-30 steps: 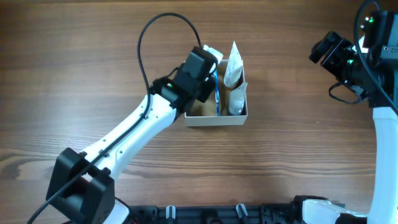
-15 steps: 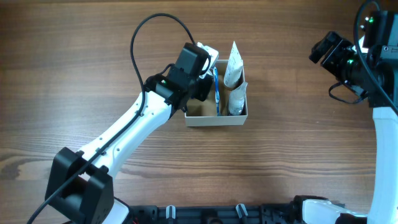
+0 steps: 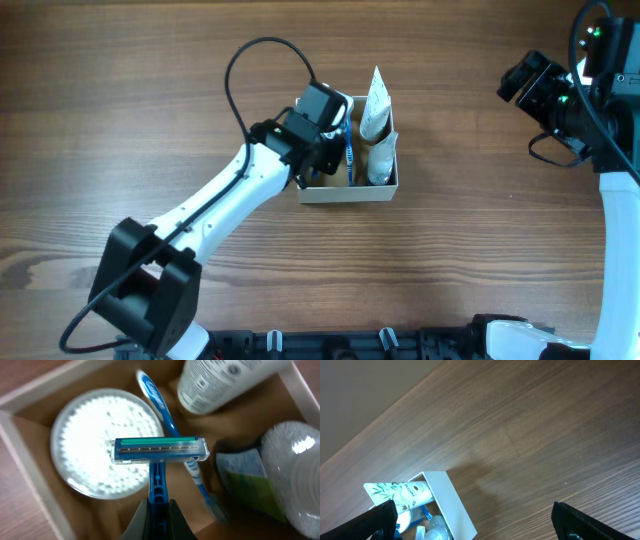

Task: Pack container
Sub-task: 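Carry the razor over the box and lower it beside the swab tub, then open the left gripper and withdraw it to the left edge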

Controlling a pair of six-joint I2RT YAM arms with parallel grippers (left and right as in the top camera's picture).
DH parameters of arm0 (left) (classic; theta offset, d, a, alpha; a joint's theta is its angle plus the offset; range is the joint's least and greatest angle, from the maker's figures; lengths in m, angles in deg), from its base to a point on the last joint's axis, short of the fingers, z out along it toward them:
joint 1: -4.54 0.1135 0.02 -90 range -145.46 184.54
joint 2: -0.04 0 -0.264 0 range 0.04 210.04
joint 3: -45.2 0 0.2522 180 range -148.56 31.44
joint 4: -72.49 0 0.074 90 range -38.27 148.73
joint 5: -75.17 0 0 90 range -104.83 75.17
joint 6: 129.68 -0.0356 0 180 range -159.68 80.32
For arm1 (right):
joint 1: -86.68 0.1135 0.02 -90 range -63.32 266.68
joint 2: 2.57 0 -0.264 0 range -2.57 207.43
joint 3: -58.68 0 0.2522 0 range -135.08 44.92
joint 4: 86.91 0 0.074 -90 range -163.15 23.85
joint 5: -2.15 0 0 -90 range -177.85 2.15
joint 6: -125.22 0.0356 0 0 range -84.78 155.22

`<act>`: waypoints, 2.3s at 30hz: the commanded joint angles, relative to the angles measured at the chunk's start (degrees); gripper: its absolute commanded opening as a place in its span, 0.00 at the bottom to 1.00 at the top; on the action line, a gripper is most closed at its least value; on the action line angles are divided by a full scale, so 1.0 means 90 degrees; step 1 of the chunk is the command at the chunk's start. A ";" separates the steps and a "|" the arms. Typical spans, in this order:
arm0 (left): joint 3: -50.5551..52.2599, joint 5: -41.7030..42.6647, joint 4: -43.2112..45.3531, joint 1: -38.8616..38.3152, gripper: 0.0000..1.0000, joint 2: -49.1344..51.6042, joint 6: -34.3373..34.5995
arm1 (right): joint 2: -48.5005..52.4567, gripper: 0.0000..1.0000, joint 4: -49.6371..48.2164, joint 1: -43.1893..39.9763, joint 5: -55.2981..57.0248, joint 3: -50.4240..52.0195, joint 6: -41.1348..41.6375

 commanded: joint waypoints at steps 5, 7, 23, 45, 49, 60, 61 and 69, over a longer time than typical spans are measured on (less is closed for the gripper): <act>0.0036 0.0097 -0.0194 -0.0155 0.04 0.0070 0.0090 | 0.0046 1.00 -0.0010 -0.0022 0.0131 0.0032 0.0090; 0.0036 0.0097 -0.0240 -0.0155 0.04 0.0070 0.0087 | 0.0046 1.00 -0.0010 -0.0022 0.0131 0.0032 0.0090; 0.0034 0.0100 -0.0517 -0.0155 0.40 0.0070 0.0109 | 0.0046 1.00 -0.0010 -0.0022 0.0131 0.0032 0.0090; -0.0525 -0.2064 -0.1605 0.2013 1.00 -0.3228 0.1013 | 0.0046 1.00 -0.0010 -0.0022 0.0131 0.0032 0.0090; -0.0525 -0.1843 -0.1940 0.3179 1.00 -0.3645 0.1350 | 0.0046 1.00 -0.0010 -0.0022 0.0131 0.0032 0.0090; -0.0525 -0.1639 -0.2195 0.3917 1.00 -0.3752 0.1348 | 0.0046 1.00 -0.0010 -0.0022 0.0131 0.0032 0.0090; -0.0525 -0.1639 -0.2195 0.3917 1.00 -0.3755 0.1348 | 0.0046 1.00 -0.0010 -0.0022 0.0131 0.0032 0.0090; -0.0525 -0.1642 -0.2198 0.3917 1.00 -0.3755 0.1348 | 0.0046 1.00 -0.0010 -0.0022 0.0131 0.0032 0.0087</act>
